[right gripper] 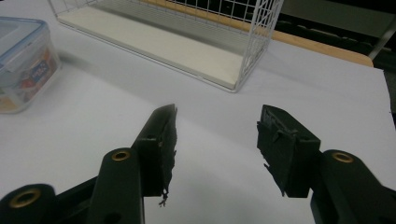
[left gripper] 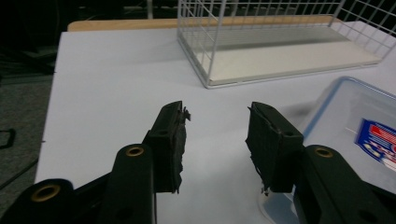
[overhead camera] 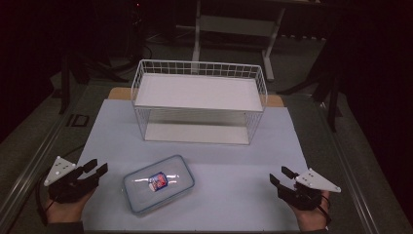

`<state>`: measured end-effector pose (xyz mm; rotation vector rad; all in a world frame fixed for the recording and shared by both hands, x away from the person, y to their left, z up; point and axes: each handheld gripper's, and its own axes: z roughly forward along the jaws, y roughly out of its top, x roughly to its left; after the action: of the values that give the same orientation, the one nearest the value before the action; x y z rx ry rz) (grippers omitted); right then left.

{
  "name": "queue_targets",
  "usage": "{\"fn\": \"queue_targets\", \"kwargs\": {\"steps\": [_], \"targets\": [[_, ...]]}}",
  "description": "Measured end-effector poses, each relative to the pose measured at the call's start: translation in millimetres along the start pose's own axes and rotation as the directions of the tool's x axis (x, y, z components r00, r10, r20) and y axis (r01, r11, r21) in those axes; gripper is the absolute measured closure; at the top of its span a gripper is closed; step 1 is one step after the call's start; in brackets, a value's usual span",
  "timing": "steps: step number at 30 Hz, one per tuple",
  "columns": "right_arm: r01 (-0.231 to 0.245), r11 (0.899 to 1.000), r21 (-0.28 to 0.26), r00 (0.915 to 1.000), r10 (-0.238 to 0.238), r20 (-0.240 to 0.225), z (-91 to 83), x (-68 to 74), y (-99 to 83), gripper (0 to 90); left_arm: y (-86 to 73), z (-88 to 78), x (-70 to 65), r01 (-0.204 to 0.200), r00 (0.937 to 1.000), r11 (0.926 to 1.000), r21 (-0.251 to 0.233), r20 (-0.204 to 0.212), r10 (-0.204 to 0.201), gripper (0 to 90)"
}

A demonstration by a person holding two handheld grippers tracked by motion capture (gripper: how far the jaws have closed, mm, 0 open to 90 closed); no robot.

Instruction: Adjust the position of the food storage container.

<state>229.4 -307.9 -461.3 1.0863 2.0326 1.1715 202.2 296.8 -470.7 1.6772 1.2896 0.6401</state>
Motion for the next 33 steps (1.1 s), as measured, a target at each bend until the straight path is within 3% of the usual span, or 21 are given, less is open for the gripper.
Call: {"fn": "queue_targets", "kwargs": {"steps": [6,10,12,16,27,33], "targets": [[0.002,1.0,0.0,1.0,-0.002,0.007,0.7,-2.7,-1.5,45.6,-6.4,4.2,-1.5,0.003,0.9987,0.9997,0.022,0.051,-0.005,58.3],[0.009,1.0,0.004,0.9999,-0.009,0.005,3.9,-2.5,-1.6,45.1,-9.2,6.2,-4.1,-0.009,0.9968,0.9985,0.054,0.08,0.004,65.1],[0.015,1.0,0.008,0.9999,-0.015,0.002,5.5,-2.1,-1.6,45.1,-10.0,7.0,-5.1,-0.015,0.9966,0.9975,0.07,0.082,0.009,70.1],[0.022,1.0,0.007,0.9997,-0.022,-0.005,7.9,-1.7,-1.0,44.9,-13.0,10.9,-8.5,-0.032,0.9948,0.9914,0.127,0.1,0.019,89.0],[0.023,1.0,-0.002,0.9997,-0.023,-0.006,9.8,-1.7,-0.1,44.7,-20.7,11.2,-23.5,-0.09,0.9866,0.9775,0.191,0.151,0.061,89.8],[0.023,1.0,-0.004,0.9997,-0.023,-0.007,10.3,-1.5,-0.3,44.6,-23.3,12.7,-24.2,-0.096,0.9869,0.9691,0.227,0.149,0.063,89.8]]}}
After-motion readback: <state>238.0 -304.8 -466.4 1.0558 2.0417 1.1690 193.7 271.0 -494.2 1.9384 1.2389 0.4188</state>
